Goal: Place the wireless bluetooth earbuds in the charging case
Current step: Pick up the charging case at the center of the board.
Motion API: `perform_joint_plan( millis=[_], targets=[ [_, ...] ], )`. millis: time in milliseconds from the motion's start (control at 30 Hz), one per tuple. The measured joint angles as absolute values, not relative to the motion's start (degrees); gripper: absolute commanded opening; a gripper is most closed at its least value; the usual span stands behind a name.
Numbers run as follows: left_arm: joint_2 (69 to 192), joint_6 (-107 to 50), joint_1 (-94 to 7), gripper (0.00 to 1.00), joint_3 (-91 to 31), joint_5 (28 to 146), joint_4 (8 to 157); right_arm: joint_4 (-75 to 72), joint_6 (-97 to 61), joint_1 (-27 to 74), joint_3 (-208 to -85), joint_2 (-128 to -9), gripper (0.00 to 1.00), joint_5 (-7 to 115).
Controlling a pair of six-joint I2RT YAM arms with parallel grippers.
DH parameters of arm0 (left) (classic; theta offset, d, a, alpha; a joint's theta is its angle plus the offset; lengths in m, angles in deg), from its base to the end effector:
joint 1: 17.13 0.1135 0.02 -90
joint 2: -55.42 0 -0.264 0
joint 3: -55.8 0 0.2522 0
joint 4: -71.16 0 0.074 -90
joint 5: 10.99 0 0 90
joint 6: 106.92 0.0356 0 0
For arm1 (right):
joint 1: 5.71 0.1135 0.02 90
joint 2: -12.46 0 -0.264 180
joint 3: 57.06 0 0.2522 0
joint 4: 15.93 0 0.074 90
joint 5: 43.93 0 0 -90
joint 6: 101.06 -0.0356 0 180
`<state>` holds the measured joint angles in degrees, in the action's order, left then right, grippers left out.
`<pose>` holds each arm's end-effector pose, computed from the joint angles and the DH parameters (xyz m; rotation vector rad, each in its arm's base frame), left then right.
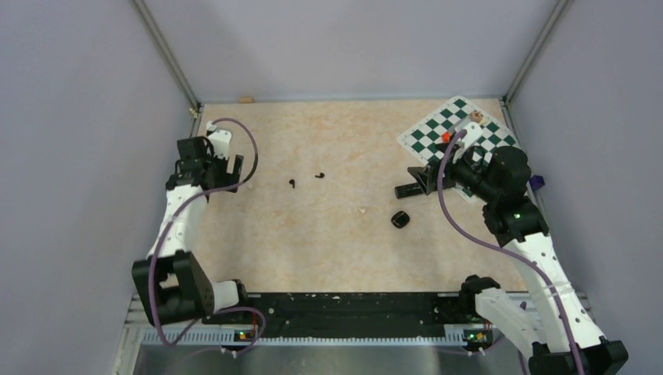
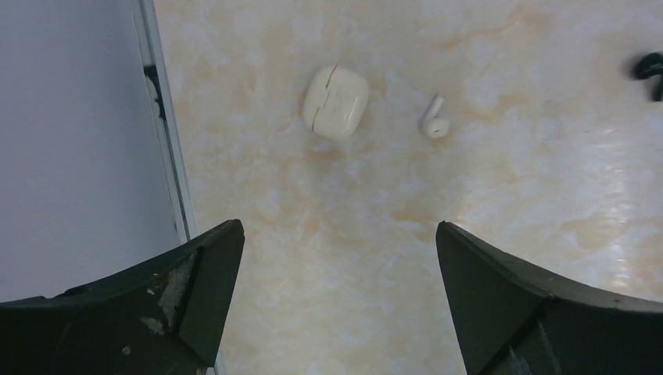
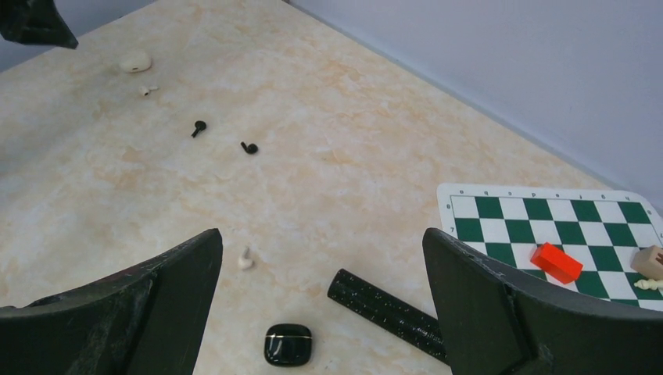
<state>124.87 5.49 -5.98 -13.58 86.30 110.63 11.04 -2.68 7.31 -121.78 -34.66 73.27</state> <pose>0.2597 0.0466 0.2908 0.2891 2.2412 0.1695 0.1766 0.0575 0.3660 -0.6598 1.6088 0.4703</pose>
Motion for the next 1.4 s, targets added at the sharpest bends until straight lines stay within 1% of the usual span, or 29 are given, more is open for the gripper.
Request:
perform_joint_plan(
  millis=[167, 300, 433, 667, 833, 967, 1167, 1267, 1367, 1400],
  targets=[
    [139.5, 5.4, -5.8, 0.97, -16.0, 77.6, 110.9, 10.2, -2.7, 7.3, -121.8, -34.5, 0.97, 73.6],
    [147.7, 5.5, -5.4, 0.95, -20.0, 76.5, 112.1, 9.9, -2.7, 7.3, -121.8, -34.5, 0.97, 73.6],
    [153.1, 5.8, -5.0, 0.89, -25.6, 77.7, 113.4, 9.8, -2.7, 7.3, -121.8, -34.5, 0.96, 73.6],
    [162.0, 8.2, -4.0, 0.81, -36.9, 84.3, 118.1, 9.6, -2.6, 7.3, -121.5, -34.5, 0.96, 73.6],
    [165.7, 10.4, -3.9, 0.79, -41.1, 87.2, 122.5, 9.8, -2.5, 7.3, -121.0, -34.5, 0.96, 73.6],
    [167.9, 11.8, -3.9, 0.69, -41.6, 87.3, 124.5, 9.8, -2.4, 7.3, -121.0, -34.5, 0.96, 73.7],
    [170.4, 12.6, -3.9, 0.59, -41.8, 87.1, 126.0, 9.8, -2.1, 7.3, -121.0, -34.5, 0.96, 73.8],
    [170.7, 13.0, -3.9, 0.48, -42.0, 87.0, 126.1, 9.8, -2.1, 7.3, -121.0, -34.5, 0.96, 74.0],
    [171.1, 13.3, -3.9, 0.34, -42.5, 86.9, 126.2, 9.8, -2.2, 7.3, -121.0, -34.5, 0.96, 74.2],
    [171.2, 13.3, -3.9, 0.32, -42.7, 86.9, 126.1, 9.8, -2.2, 7.3, -121.0, -34.5, 0.96, 74.3]
  ],
)
